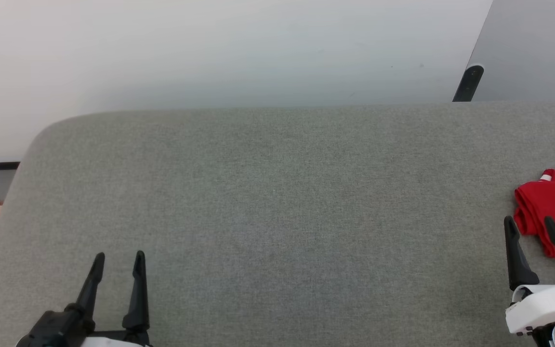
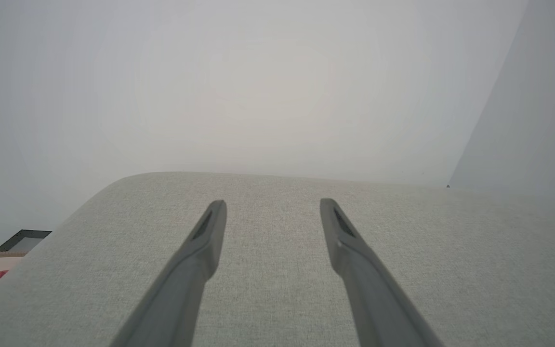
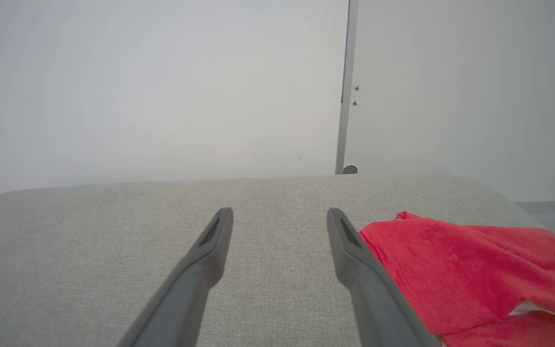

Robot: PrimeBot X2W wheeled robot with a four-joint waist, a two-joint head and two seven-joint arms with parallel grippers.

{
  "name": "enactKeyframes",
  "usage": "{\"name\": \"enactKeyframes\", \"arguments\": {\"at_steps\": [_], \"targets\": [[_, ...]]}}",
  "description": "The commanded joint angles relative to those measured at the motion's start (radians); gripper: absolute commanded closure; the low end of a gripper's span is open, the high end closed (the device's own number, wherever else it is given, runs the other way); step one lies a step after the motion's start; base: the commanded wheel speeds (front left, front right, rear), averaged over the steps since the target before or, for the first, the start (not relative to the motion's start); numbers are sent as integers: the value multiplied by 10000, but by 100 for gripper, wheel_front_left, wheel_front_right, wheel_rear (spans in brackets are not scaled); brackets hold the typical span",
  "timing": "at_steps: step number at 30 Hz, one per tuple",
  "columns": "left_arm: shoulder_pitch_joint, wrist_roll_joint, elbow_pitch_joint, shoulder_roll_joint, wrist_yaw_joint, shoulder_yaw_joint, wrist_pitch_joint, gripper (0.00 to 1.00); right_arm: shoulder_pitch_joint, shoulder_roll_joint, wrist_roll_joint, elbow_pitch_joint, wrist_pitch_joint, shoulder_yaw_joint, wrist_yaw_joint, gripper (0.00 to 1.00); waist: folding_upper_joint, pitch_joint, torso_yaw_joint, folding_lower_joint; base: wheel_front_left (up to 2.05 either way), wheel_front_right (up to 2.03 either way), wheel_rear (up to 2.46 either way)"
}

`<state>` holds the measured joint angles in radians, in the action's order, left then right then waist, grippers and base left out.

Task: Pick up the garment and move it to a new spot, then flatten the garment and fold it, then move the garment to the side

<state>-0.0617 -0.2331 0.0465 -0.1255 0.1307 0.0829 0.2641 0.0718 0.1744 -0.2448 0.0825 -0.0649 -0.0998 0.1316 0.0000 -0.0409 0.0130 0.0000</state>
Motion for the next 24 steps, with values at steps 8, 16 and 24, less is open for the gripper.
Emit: {"name": "enactKeyframes", "arguments": {"at_steps": [8, 16, 24], "targets": [[-181, -26, -264, 28, -5, -88, -6, 0, -561, -451, 99, -636, -87, -298, -16, 0, 0, -85, -12, 0, 0, 0, 0], [-203, -64, -452, -38, -5, -131, -6, 0, -668, -521, 166, -707, -170, -260, -16, 0, 0, -113, -53, 0, 0, 0, 0], [-192, -127, -424, -39, -5, -228, -6, 0, -688, -479, 160, -767, -275, -183, -16, 0, 0, -2, -50, 0, 0, 0, 0]]}}
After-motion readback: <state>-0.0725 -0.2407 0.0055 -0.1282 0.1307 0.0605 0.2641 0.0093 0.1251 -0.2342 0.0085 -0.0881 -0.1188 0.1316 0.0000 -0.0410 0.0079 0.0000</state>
